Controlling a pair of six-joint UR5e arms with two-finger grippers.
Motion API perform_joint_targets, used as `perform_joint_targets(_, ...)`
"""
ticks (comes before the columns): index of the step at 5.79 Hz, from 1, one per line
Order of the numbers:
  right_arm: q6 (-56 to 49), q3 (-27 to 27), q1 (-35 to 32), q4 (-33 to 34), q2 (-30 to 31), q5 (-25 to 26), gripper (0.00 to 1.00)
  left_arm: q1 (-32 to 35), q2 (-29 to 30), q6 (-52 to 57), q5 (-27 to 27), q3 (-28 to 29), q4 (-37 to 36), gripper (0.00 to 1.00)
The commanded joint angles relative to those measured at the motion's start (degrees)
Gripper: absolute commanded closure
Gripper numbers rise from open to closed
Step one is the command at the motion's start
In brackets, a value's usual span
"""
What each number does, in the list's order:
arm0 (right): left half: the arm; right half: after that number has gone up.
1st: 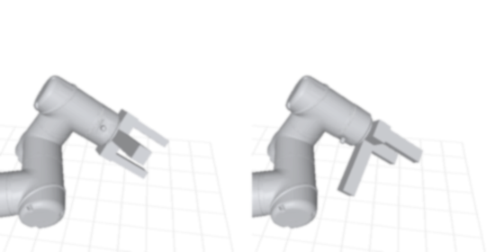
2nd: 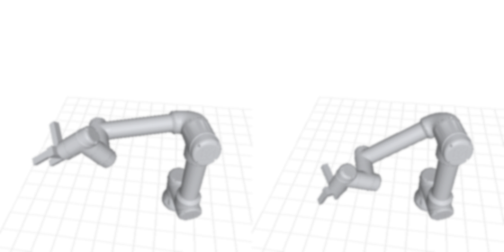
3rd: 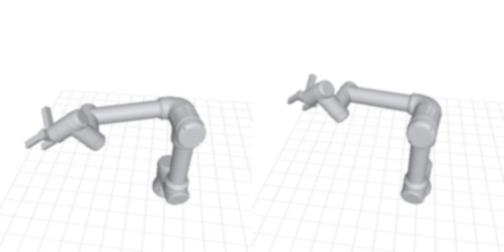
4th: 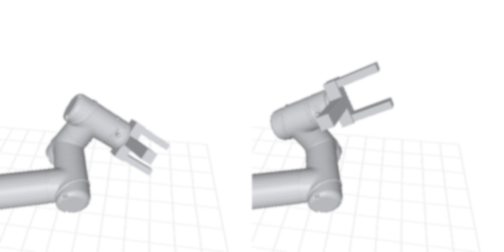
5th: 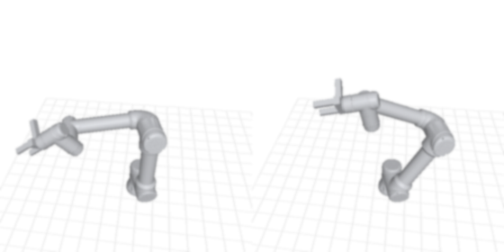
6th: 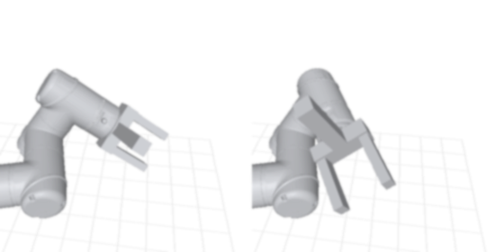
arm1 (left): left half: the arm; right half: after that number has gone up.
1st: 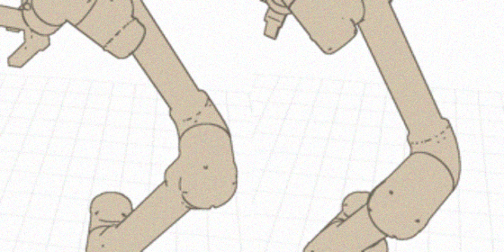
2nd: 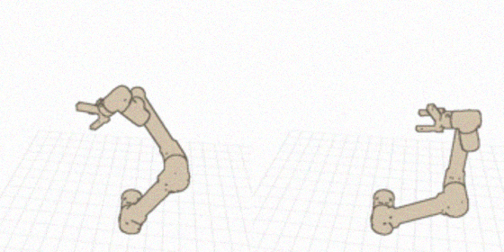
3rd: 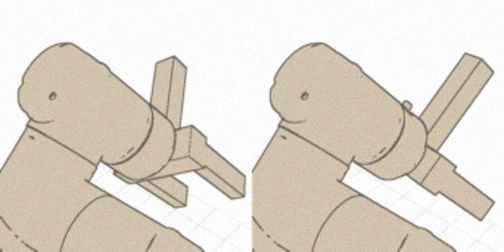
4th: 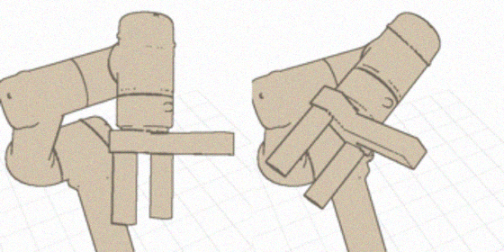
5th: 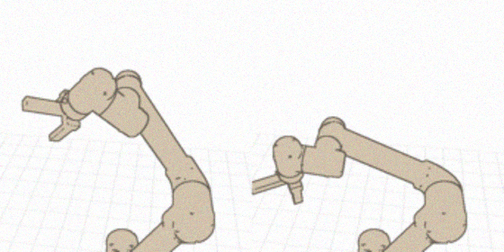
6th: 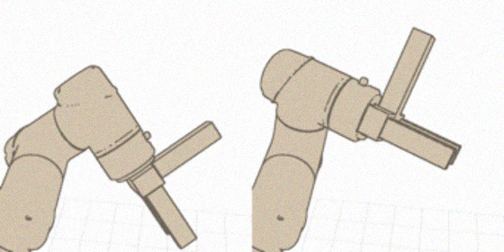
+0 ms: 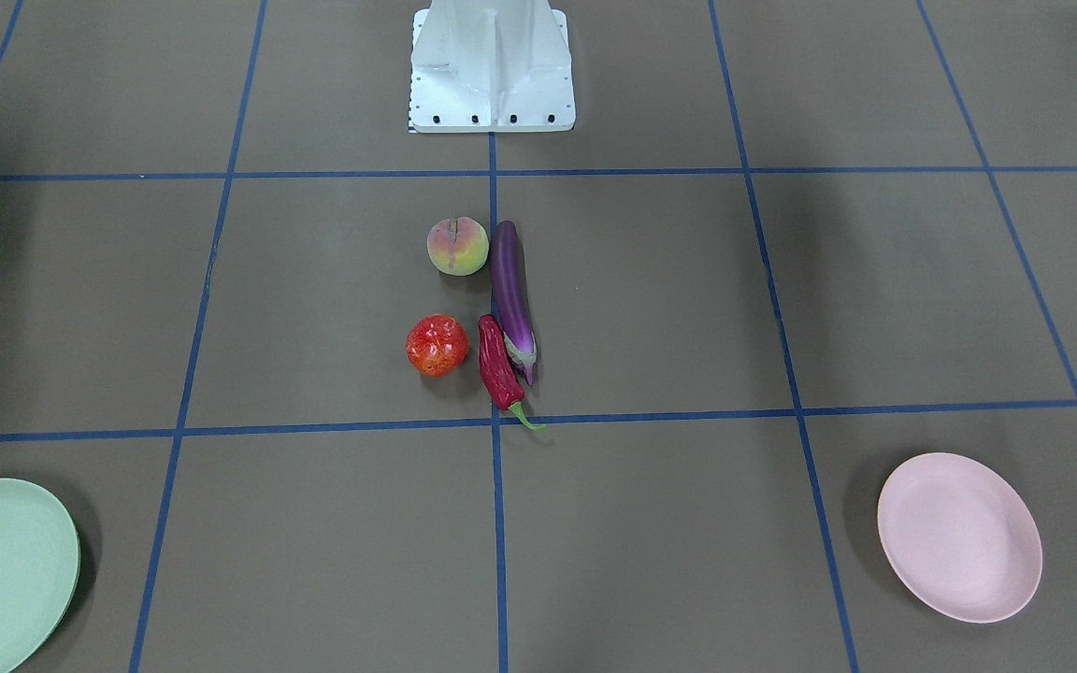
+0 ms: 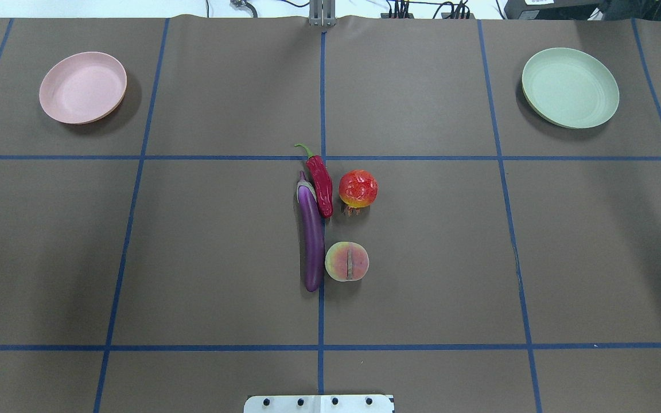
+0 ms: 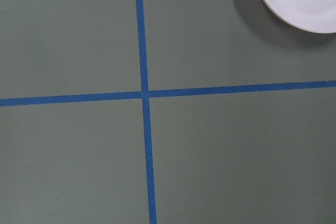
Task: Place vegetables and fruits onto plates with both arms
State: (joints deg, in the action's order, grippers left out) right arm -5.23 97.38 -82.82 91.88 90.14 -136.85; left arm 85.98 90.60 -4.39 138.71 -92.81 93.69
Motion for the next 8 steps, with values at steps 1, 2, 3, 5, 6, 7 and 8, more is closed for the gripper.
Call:
perform_joint_targets(1, -1.18, 0.18, 1.34, 1.11, -0.23, 0.18, 0.0, -0.02, -2.18, -0.18, 0.33, -0.97, 0.7, 0.0)
perform_joint_targets(2, -1.19, 1.31, 1.17, 1.11, 0.47, -0.25, 0.0, -0.2, -2.1, -0.27, 0.42, -1.41, 0.87, 0.0)
perform_joint_targets(3, -1.1, 1.41, 1.17, 1.02, 0.3, -0.26, 0.0, -1.16, -2.18, -5.75, 4.77, -2.54, 0.79, 0.0)
perform_joint_targets(5, -1.01, 3.34, 1.25, 1.02, 1.61, -0.69, 0.0, -13.58, -2.1, -24.69, 5.43, -15.4, 0.61, 0.0)
perform_joint_targets(6, -1.01, 3.61, 1.25, 0.76, 1.97, -0.7, 0.0, -21.83, -0.18, -38.1, 5.0, -21.39, 0.7, 0.0)
perform_joint_targets(7, -1.01, 3.61, 1.25, 0.59, 1.97, -0.7, 0.0, -29.22, 7.32, -47.29, 3.95, -21.45, 0.61, 0.0)
perform_joint_targets(8, -1.01, 3.52, 1.25, 0.5, 2.14, -0.7, 0.0, -40.34, 17.32, -55.12, -7.63, -19.54, 0.18, 0.0)
